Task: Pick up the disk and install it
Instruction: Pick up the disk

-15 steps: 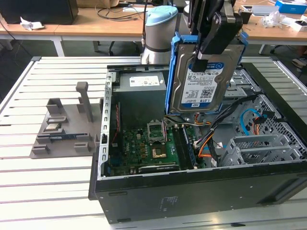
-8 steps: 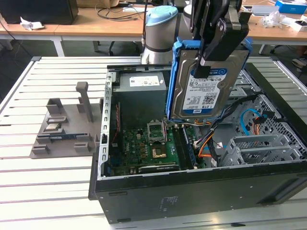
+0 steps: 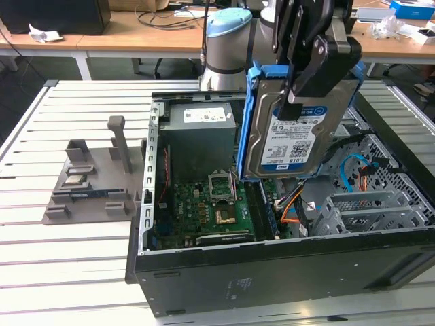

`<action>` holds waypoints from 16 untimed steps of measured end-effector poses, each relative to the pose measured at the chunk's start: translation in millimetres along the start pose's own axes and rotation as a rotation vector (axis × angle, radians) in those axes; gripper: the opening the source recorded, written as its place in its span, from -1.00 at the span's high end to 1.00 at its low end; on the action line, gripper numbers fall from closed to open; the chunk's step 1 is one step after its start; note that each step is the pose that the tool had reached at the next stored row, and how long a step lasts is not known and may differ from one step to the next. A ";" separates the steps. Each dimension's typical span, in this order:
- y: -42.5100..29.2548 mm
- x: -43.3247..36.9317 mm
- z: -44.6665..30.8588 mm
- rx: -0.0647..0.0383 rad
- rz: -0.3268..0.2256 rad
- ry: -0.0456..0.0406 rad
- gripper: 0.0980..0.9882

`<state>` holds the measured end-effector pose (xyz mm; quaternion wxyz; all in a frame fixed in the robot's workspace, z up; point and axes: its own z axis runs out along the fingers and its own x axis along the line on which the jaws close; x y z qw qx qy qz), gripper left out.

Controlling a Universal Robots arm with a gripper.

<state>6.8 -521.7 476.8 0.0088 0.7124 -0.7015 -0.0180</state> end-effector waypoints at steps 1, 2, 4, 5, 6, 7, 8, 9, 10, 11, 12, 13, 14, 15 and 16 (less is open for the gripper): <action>0.0 2.2 0.1 0.000 0.000 -0.0001 0.40; 0.1 3.8 0.1 0.000 0.000 -0.0001 0.40; 0.1 7.8 0.2 0.000 0.000 -0.0001 0.40; 0.2 10.4 0.2 0.000 0.000 -0.0001 0.40; 0.2 12.3 0.2 0.000 0.000 -0.0001 0.40; 0.2 14.3 0.2 0.000 0.000 -0.0001 0.40; 0.2 16.3 0.3 0.000 0.000 -0.0001 0.40; 0.3 18.3 0.3 0.000 0.000 -0.0001 0.40; 0.3 20.8 0.4 0.000 0.000 -0.0002 0.40; 0.4 24.4 0.4 0.000 0.000 -0.0001 0.40; 0.4 26.9 0.4 0.000 0.000 -0.0001 0.40; 0.4 29.5 0.4 0.000 0.000 -0.0001 0.40; 0.5 32.3 0.4 0.000 0.000 -0.0001 0.40; 0.5 34.8 0.4 0.000 0.000 -0.0001 0.40; 0.6 37.1 0.3 0.000 0.000 0.0000 0.40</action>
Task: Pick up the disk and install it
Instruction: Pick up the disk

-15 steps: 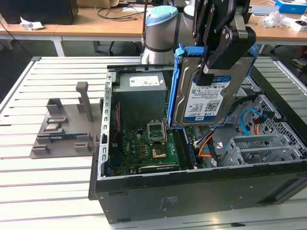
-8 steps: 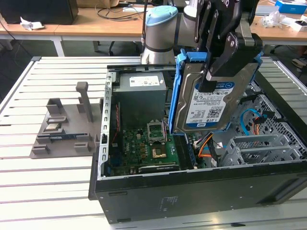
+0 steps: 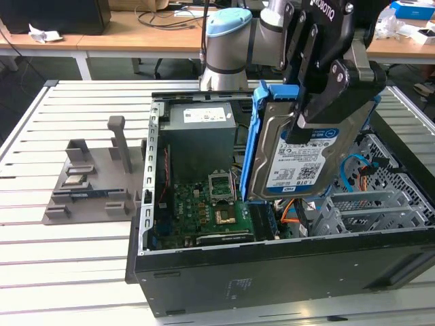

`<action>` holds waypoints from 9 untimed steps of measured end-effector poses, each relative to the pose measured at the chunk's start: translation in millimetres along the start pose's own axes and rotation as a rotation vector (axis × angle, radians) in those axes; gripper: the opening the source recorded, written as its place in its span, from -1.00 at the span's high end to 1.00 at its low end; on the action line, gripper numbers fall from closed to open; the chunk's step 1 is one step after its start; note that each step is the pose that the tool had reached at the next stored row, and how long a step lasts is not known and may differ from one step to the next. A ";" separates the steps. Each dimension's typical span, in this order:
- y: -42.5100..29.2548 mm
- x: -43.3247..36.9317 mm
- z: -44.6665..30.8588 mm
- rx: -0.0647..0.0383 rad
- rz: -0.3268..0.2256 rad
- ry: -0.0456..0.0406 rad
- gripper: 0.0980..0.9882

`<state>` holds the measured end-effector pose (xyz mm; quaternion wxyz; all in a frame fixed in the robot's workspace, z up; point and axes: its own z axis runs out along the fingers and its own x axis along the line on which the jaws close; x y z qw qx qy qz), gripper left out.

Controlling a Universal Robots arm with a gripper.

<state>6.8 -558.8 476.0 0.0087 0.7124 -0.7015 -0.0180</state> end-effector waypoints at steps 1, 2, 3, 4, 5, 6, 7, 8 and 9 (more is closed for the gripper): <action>0.1 2.6 0.0 0.000 0.000 0.0000 0.40; 0.1 5.0 0.0 0.000 0.000 -0.0001 0.40; 0.1 7.5 0.0 0.000 0.000 -0.0002 0.40; 0.2 10.2 0.0 0.000 0.000 -0.0001 0.40; 0.2 12.3 -0.1 0.000 0.000 -0.0001 0.40; 0.2 14.2 -0.1 0.000 0.000 -0.0001 0.40; 0.3 15.6 -0.1 0.000 0.000 0.0000 0.40; 0.3 17.6 -0.1 0.000 0.000 0.0001 0.40; 0.3 18.0 -0.1 0.000 0.000 0.0001 0.40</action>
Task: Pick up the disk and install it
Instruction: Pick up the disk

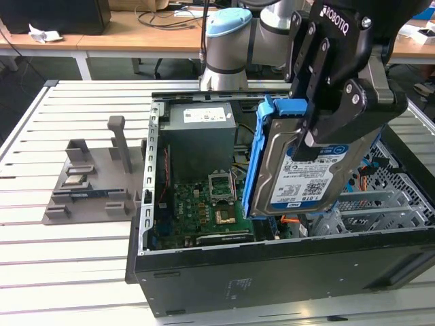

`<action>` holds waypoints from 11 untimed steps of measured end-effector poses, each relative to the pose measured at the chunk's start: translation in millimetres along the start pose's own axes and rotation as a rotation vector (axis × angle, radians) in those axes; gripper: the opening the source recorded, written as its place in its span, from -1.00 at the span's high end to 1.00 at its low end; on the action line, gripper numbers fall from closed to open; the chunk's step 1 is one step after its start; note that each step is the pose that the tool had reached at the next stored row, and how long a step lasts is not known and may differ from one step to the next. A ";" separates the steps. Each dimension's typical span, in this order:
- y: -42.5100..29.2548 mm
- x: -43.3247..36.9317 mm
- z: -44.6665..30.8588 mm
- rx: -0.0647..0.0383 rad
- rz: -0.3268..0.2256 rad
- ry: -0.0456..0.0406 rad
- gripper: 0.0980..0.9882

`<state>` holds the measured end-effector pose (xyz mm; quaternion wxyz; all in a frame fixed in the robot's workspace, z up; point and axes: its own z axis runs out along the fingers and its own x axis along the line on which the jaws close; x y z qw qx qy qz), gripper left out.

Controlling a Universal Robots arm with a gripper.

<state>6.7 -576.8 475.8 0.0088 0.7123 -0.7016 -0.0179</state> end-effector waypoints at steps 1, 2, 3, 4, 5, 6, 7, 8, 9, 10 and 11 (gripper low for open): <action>0.0 0.0 0.0 0.000 0.000 -0.0001 0.40; -0.1 0.0 0.0 0.000 0.000 0.0000 0.40; -0.1 0.0 0.0 0.000 0.000 0.0000 0.40; -0.1 0.0 -0.1 0.000 0.000 0.0001 0.40; -5.5 0.2 -0.3 0.000 0.000 0.0001 0.40; -8.9 0.2 -0.3 0.000 0.000 0.0000 0.40; -12.0 0.3 -0.5 0.000 0.000 0.0001 0.40; -13.9 0.3 -0.6 0.000 0.000 0.0001 0.40; -15.9 0.3 -0.6 0.000 0.000 0.0001 0.40; -19.2 0.4 -0.8 0.000 0.000 0.0001 0.40; -26.5 0.5 -1.0 0.000 0.000 0.0001 0.40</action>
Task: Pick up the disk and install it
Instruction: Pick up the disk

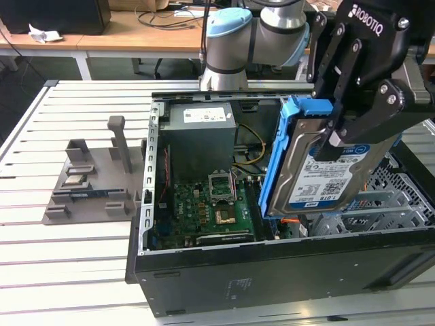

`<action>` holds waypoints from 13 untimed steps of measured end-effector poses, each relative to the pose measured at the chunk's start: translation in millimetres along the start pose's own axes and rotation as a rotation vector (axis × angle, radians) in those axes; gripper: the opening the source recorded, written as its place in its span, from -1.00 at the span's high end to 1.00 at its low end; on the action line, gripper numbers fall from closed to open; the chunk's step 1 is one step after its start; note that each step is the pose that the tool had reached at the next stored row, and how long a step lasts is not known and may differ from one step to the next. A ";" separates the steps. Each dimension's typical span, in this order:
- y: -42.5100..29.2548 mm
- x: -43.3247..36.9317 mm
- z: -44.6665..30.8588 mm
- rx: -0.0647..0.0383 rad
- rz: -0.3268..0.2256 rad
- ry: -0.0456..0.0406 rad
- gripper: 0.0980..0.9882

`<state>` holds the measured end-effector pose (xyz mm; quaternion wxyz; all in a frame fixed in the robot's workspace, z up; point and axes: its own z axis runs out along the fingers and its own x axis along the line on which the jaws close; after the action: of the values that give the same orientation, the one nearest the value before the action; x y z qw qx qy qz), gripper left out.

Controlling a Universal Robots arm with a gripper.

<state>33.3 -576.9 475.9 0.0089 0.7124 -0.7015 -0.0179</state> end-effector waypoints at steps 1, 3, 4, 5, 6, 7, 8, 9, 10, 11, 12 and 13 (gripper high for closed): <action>-5.3 0.1 -0.2 0.000 0.000 -0.0001 0.40; -10.0 0.2 -0.3 0.000 0.000 -0.0001 0.40; -13.0 0.2 -0.5 0.000 0.000 0.0000 0.40; -15.0 0.2 -0.5 0.000 0.000 -0.0001 0.40; -17.1 0.3 -0.6 0.000 0.000 0.0000 0.40; -19.1 0.3 -0.7 0.000 0.000 -0.0001 0.40; -21.0 0.3 -0.8 0.000 0.000 -0.0001 0.40; -23.3 0.4 -0.9 0.000 0.000 0.0000 0.40; -26.4 0.5 -0.9 0.000 0.000 -0.0001 0.40; -29.2 0.5 -1.0 0.000 0.000 -0.0001 0.40; -32.5 0.5 -1.2 0.000 0.000 0.0000 0.40; -35.3 0.6 -1.3 0.000 0.000 0.0000 0.40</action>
<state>68.6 -576.9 475.8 0.0088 0.7124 -0.7015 -0.0179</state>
